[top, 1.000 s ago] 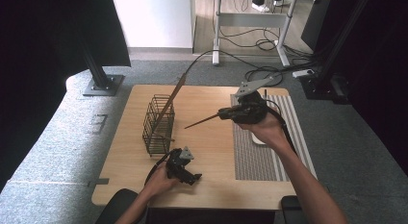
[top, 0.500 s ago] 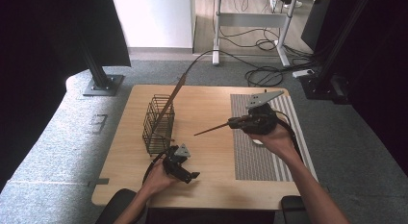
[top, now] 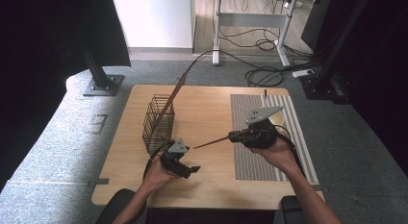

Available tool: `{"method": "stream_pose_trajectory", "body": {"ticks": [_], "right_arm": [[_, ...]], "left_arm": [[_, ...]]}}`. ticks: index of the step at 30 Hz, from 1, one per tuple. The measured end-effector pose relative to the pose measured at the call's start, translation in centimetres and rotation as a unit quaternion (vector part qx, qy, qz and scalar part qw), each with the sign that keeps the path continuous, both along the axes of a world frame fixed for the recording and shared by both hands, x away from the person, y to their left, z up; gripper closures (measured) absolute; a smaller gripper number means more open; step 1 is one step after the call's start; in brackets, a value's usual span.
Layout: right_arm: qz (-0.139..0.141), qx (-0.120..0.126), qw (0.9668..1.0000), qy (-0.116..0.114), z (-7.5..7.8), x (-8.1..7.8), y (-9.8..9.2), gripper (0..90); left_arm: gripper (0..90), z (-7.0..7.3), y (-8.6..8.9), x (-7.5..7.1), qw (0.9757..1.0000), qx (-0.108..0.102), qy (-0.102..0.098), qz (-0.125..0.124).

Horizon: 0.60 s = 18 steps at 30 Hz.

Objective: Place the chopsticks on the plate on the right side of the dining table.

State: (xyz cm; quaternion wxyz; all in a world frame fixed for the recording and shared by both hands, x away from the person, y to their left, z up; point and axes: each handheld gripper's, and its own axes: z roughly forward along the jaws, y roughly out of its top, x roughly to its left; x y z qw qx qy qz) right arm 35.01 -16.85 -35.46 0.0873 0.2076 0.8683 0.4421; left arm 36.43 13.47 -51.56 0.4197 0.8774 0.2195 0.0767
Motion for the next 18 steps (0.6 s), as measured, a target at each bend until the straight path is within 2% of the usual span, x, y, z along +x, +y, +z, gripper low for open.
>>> {"method": "stream_pose_trajectory", "body": {"ticks": [3, 12, 17, 18], "right_arm": [[0.004, -0.001, 1.0, 0.003, -0.4, -0.2, 0.2, 82.6], [0.024, 0.003, 0.9996, 0.015, -2.2, -0.9, 1.2, 82.6], [0.035, 0.003, 0.9992, 0.02, -3.0, -1.1, 2.0, 82.6], [0.039, 0.005, 0.999, 0.022, -3.2, -1.1, 2.2, 82.6]], "left_arm": [[12.7, 0.3, -0.1, -0.1, 0.9999, -0.013, -0.004, -0.002], [22.9, 0.8, -0.4, -0.5, 0.9993, -0.029, -0.018, -0.014], [32.3, 0.9, -0.4, -0.6, 0.9989, -0.036, -0.024, -0.019], [36.5, 0.9, -0.3, -0.7, 0.9987, -0.039, -0.028, -0.019]]}}
